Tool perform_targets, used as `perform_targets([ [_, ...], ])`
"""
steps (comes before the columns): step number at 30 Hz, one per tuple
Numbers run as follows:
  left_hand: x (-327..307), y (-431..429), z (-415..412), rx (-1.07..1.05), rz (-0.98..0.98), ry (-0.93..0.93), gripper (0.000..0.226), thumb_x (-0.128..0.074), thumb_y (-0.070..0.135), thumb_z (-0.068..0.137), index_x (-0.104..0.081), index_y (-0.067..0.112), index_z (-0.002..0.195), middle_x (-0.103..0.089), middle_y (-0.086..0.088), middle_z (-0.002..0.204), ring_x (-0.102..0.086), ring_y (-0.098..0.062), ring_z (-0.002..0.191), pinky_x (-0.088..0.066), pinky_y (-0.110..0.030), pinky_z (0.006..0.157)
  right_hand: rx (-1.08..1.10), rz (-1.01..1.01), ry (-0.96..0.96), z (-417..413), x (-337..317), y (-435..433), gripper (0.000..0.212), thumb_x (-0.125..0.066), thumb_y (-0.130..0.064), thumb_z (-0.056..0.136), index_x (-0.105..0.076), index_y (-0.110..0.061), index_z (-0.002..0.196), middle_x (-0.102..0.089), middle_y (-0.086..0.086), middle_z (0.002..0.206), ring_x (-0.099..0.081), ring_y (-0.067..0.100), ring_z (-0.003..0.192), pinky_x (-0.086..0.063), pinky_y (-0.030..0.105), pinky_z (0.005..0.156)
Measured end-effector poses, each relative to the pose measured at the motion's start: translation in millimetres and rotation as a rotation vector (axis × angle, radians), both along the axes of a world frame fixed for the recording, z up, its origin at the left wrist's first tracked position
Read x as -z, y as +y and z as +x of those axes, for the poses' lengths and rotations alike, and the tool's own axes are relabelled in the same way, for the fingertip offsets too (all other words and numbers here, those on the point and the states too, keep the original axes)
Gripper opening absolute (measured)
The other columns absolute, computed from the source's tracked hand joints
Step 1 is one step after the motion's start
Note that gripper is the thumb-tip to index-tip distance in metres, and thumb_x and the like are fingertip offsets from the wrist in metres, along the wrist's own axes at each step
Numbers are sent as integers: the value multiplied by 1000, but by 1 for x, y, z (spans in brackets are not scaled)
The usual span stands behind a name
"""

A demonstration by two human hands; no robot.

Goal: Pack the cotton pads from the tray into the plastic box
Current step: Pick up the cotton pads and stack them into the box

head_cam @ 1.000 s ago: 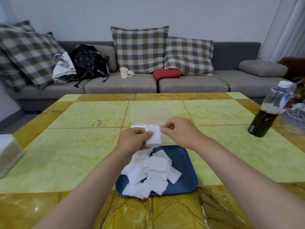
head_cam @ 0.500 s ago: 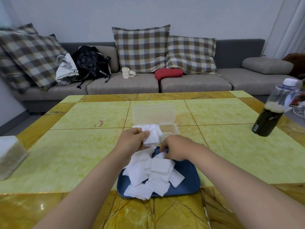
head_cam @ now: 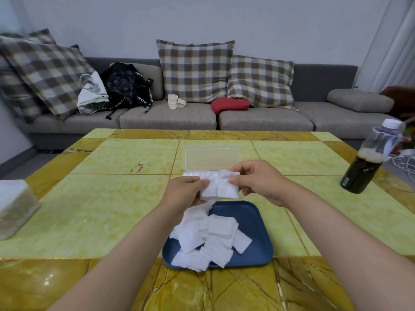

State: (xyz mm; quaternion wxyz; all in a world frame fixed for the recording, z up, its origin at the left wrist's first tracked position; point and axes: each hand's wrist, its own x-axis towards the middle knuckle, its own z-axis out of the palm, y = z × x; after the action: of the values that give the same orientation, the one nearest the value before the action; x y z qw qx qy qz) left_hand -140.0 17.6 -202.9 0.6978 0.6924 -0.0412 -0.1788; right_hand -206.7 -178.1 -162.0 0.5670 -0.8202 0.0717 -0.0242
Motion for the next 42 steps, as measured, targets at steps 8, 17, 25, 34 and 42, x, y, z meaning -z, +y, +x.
perform_targets([
  [8, -10, -6, -14, 167, -109, 41, 19, -59, 14, 99, -76, 7, 102, -79, -13, 96, -77, -24, 88, -61, -26, 70, 69, -81, -77, 4, -2, 23, 8, -78, -6, 85, -76, -8, 92, -76, 14, 86, -61, 20, 62, -48, 22, 47],
  [17, -13, -9, -17, 180, -130, 91, 31, -59, 31, 100, -72, 5, 111, -78, -14, 99, -77, -27, 91, -61, -31, 75, 131, -264, -89, 7, 2, 22, 11, -82, -11, 80, -75, -13, 88, -74, 1, 73, -55, 2, 40, -47, 22, 44],
  [25, 1, 0, -1, 68, 49, -10, 29, -72, 6, 88, -63, -19, 100, -63, -16, 87, -67, -24, 79, -61, -26, 69, 111, -487, 78, 7, 16, 15, 26, -61, -26, 95, -64, 0, 94, -67, 12, 78, -66, 18, 53, -47, 23, 52],
  [34, -3, -3, -17, -9, 161, -116, 28, -72, 6, 87, -63, -20, 96, -65, -15, 84, -70, -22, 75, -64, -33, 74, -325, -868, 481, -27, 29, 17, 72, -87, -36, 73, -55, -20, 136, -66, 2, 120, -60, 19, 88, -49, 30, 72],
  [42, -4, -13, -32, 17, 203, -153, 35, -71, 4, 88, -58, 12, 56, -61, 7, 54, -69, -12, 58, -64, -32, 73, -255, -752, 417, -34, 39, 7, 21, -83, -17, 79, -66, -22, 90, -66, -2, 95, -60, 17, 82, -50, 25, 65],
])
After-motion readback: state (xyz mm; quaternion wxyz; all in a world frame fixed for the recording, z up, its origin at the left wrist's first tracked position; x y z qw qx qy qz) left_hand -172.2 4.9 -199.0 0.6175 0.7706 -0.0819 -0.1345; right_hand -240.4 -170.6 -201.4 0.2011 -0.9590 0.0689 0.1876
